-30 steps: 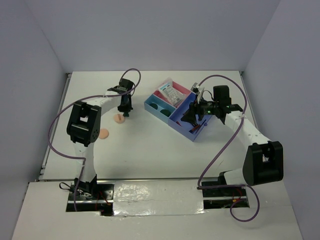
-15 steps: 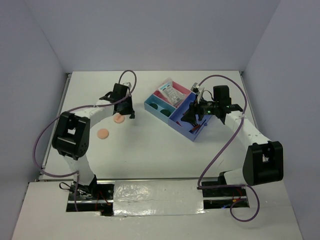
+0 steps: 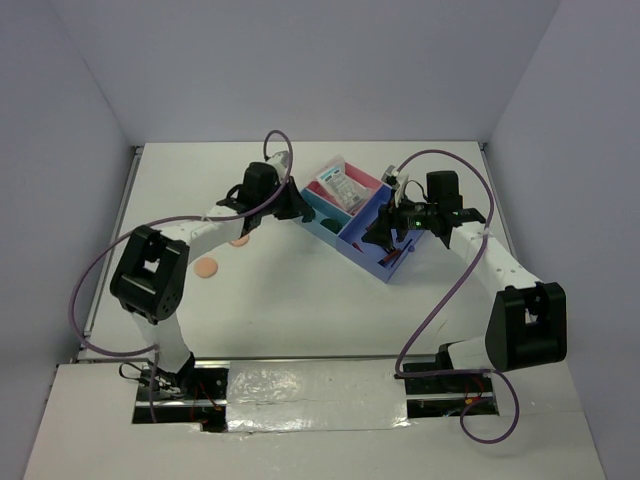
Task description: Organize the makeup
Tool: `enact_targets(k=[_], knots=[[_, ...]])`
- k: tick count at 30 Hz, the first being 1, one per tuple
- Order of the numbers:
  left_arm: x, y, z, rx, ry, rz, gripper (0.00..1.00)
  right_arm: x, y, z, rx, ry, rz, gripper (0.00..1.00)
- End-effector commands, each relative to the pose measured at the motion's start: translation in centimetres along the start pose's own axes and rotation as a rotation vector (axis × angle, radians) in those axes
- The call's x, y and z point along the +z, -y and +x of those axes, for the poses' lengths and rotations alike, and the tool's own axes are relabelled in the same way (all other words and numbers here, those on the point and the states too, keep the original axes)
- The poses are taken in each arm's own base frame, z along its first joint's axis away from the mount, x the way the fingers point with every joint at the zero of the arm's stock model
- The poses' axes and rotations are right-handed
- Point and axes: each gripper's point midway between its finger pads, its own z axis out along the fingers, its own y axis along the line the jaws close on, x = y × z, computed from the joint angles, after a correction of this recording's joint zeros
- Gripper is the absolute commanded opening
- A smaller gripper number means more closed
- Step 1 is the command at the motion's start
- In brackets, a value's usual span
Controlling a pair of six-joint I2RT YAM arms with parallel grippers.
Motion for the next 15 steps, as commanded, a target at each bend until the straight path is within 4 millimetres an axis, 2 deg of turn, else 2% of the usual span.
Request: enact_targets(k=[1,6,7,8,15], knots=[[1.7,2.9,-2.5,0.005,0.065,0.088,0.11,-0.6,0.0,-1.8,-0.056,0.036,0.015,0.66],[4.2,2.9,-3.0,0.005,0.051,0.066,0.21,-0.7,0.0,-1.7,-0.057,0.036,0.016,0.66],[4.4,3.0,-3.6,0.009,0.064,0.054,0.24,-0.7,0.0,-1.7,-0.058,0.035,0.017,0.66],[5.0,2.6,-3.2,0.010,0.051,0.039,0.25,-0.6,0.1,-1.7,-0.059,0.034,0.017,0.66],[5.6,1.1,-2.4,0.038,0.008,-0.042,0.37,-0.6,0.2,-1.6,-0.057,0.034,0.018,0.66]])
